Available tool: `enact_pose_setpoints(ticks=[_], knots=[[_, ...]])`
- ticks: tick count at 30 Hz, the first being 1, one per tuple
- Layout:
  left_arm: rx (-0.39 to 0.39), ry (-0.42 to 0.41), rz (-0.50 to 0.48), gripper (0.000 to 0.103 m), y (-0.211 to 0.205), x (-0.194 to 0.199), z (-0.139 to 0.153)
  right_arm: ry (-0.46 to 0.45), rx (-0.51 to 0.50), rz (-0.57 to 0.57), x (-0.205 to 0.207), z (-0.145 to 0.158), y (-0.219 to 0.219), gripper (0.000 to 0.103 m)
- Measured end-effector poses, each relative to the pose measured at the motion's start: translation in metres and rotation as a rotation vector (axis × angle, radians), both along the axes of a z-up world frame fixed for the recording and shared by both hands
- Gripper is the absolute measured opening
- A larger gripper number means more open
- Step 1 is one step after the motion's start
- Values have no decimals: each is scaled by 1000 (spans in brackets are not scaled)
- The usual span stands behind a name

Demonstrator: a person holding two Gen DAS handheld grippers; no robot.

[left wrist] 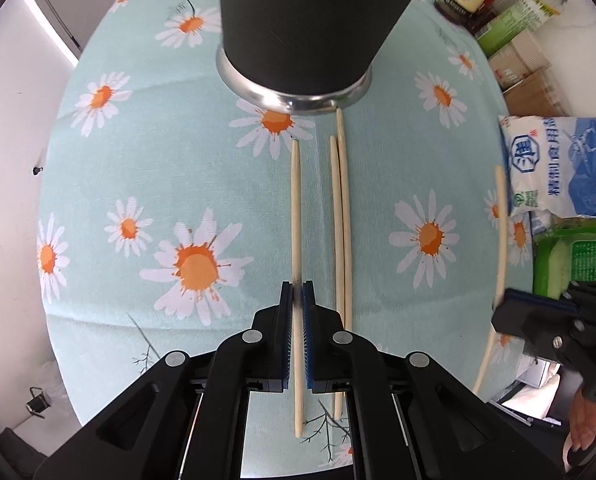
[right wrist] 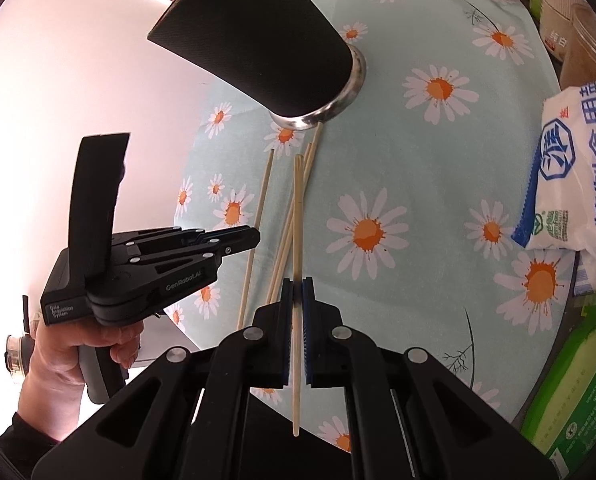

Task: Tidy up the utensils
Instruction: 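Lift both chopsticks upright and carry them above the black holder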

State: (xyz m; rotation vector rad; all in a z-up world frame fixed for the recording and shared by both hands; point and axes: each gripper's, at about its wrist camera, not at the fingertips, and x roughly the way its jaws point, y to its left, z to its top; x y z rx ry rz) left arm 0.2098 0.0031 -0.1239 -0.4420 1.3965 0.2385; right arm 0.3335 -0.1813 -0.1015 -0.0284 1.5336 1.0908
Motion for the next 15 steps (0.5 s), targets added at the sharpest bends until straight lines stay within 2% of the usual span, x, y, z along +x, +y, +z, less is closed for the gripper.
enact_pose_setpoints(ticks=[5,15], knots=[[-21,-86,-25,4,3,-20,13,-37,4,-23,-5,5,13,6],[-76,-275,-49,4,42,-53,61,-145,26,-102,-21,22,44,6]])
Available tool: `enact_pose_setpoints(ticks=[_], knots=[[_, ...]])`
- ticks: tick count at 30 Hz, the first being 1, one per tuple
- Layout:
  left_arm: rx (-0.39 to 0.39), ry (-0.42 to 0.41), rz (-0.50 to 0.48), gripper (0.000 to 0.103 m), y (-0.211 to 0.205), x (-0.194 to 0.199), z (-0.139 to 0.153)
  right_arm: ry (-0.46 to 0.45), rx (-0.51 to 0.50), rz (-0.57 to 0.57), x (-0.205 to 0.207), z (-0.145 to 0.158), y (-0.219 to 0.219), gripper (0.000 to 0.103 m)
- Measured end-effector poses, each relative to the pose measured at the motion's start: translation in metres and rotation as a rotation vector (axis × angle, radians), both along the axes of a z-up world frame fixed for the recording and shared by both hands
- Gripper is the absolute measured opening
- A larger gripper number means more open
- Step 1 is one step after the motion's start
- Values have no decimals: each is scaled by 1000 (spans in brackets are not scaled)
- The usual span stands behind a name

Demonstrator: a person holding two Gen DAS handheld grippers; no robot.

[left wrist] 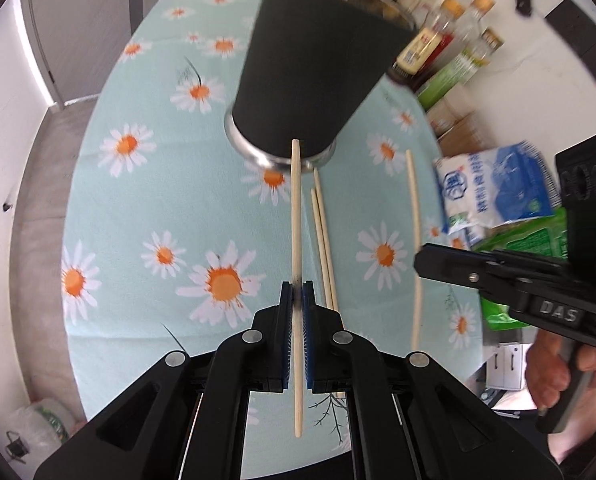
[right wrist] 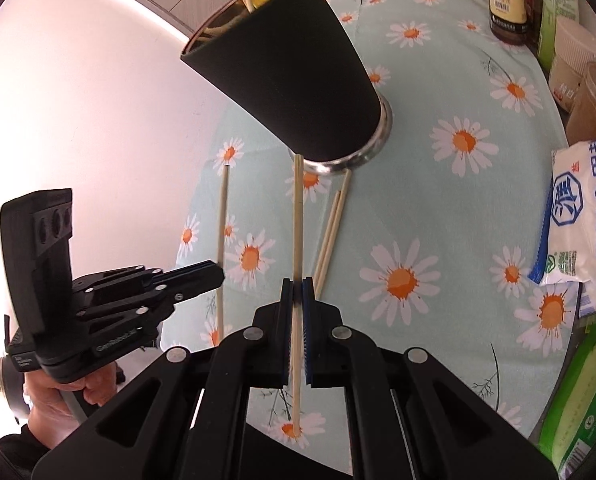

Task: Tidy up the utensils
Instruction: 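Lift both chopsticks upright and carry them above the black holder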

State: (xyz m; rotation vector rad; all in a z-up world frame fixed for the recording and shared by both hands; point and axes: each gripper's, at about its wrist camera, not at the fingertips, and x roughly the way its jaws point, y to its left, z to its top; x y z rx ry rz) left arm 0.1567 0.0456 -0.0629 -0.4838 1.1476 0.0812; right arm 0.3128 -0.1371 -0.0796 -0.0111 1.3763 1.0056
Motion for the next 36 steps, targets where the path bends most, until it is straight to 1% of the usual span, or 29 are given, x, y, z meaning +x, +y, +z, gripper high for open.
enact_pose_setpoints(ticks=[3,7,11,19,23,26,30,36], knots=[[-14,-58,-20,4,10,-6,10,-54,21,-24,-6,11,6,6],[-41,-134,-37,4,21,-3,18,-130,55,-54,-13,27,12,6],[-42,-200,-66,4,22,0,28,-192,92,-85,-17,41,21,6],[-56,-348,-157,4,25,3,66,-249,163,-157,-13,66,23,6],[-32,-429,-195,4,27,8,86,-290,212,-201,-8,79,23,6],[-15,-479,-198,4,32,14,98,-322,249,-223,-2,90,25,6],[5,-546,-179,4,41,18,112,-385,289,-244,3,107,28,6],[32,-649,-141,4,56,30,130,-440,347,-288,21,128,34,6]])
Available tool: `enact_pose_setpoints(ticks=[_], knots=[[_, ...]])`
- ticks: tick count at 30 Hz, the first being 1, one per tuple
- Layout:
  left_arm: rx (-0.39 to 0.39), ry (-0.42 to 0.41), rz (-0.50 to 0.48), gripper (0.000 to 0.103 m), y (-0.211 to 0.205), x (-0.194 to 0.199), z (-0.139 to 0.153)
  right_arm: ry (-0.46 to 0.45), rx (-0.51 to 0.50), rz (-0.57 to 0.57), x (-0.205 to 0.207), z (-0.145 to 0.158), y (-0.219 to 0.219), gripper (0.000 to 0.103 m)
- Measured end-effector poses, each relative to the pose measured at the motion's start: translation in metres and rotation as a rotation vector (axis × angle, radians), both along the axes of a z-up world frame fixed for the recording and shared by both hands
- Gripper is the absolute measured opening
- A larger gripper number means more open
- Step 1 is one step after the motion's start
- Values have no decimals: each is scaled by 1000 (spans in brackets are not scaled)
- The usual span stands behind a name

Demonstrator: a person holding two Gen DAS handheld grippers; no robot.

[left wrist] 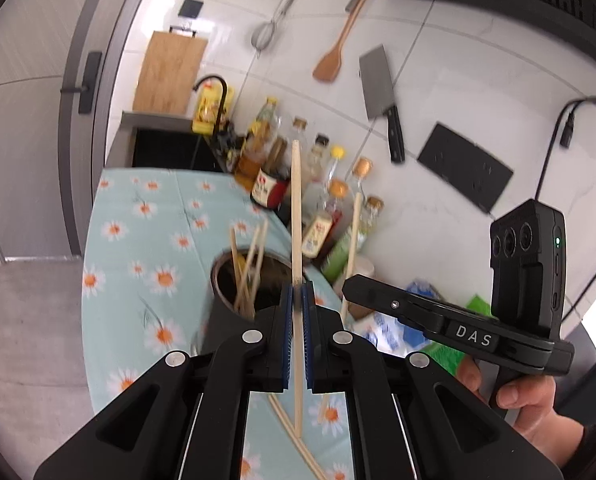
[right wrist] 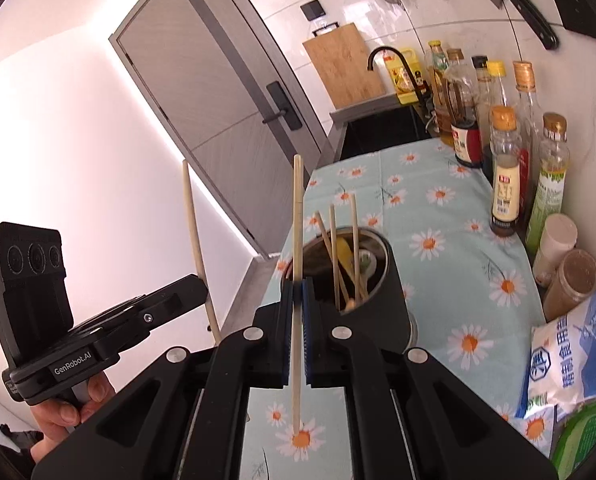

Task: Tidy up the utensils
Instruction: 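Lift both chopsticks upright and carry them above the black holder, then drop the chopsticks into the holder and open both grippers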

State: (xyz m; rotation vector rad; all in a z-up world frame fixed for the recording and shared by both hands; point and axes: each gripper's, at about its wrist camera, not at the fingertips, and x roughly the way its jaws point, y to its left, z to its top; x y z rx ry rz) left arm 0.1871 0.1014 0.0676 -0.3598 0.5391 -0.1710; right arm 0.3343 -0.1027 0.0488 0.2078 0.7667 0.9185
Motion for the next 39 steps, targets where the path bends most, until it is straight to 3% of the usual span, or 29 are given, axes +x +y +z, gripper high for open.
enact_pose_setpoints(ticks=[6,13,17,26,32,33,34,35,39], knots=[[39,-109,26,4,8,9,18,-84,44,-38,17,18,5,6],[69,-252,7,4,10,19,36,-104,96,-77,33,33,6,6],[78,-287,8,4,11,30,38,-124,115,-99,43,39,10,6],[107,-292,22,4,13,53,24,-133,122,-136,61,30,23,6],[96,-251,30,5,16,64,12,-88,103,-156,71,15,26,6],[72,-231,27,6,19,67,9,-79,99,-161,72,13,25,12],[58,-217,27,6,21,68,7,-69,103,-162,73,12,24,27],[54,-200,34,6,23,71,4,-61,108,-164,73,11,23,32],[56,-187,36,6,24,69,-1,-49,114,-171,73,10,19,34]])
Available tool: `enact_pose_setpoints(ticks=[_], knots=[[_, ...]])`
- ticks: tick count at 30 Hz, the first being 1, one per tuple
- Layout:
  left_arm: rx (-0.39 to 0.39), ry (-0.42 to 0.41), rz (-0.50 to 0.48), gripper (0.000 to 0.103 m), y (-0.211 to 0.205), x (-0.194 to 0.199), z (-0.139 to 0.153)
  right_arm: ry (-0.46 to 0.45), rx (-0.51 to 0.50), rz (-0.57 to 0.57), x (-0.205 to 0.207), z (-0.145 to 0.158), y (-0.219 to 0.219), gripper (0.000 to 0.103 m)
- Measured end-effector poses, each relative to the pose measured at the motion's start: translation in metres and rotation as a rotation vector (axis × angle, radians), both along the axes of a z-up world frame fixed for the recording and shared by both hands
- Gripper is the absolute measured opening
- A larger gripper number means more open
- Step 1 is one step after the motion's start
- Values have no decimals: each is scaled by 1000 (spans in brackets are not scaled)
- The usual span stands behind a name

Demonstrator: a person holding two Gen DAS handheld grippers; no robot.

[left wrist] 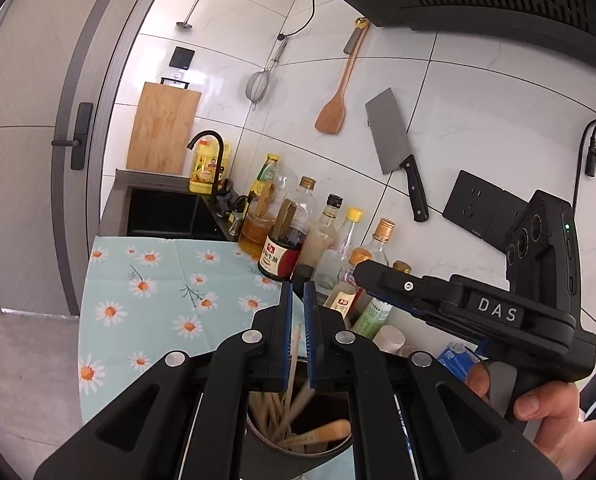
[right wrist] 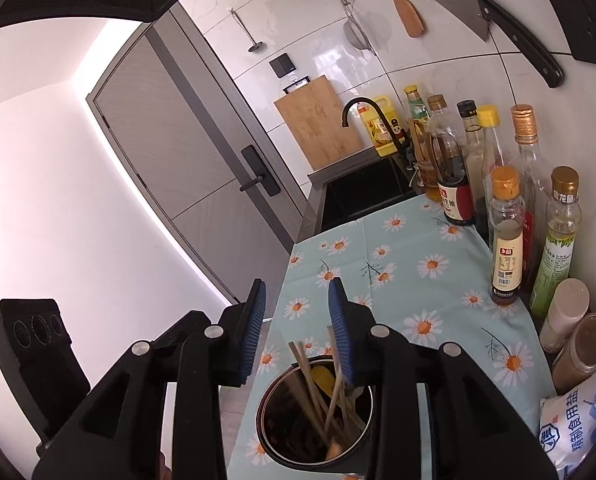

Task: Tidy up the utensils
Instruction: 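Drop the chopsticks into the holder and open both grippers, then move both tools back toward the last two chopsticks beside the holder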

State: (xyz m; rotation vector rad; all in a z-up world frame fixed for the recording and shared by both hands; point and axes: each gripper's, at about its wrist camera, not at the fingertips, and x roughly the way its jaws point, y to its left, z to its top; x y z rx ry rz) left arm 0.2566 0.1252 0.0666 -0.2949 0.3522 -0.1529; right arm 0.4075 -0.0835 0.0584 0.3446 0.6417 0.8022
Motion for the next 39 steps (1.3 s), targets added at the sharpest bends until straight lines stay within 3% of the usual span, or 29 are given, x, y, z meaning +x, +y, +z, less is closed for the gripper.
enact_pose_setpoints(ticks=[13,17,22,32,39], knots=[[9,-13,-8,6,-4,-20,8,15,5,13,-16,6,-13,34],[16,-27,-9,6,-6,-33,14,71,23,37,-22,9,-24,37],[24,-28,-10,6,-11,-52,20,111,9,52,-38,13,-41,48],[34,52,27,6,-18,-90,9,191,-87,93,-69,-5,-67,48],[21,125,43,6,-18,-110,-9,258,-217,175,-89,-39,-59,49]])
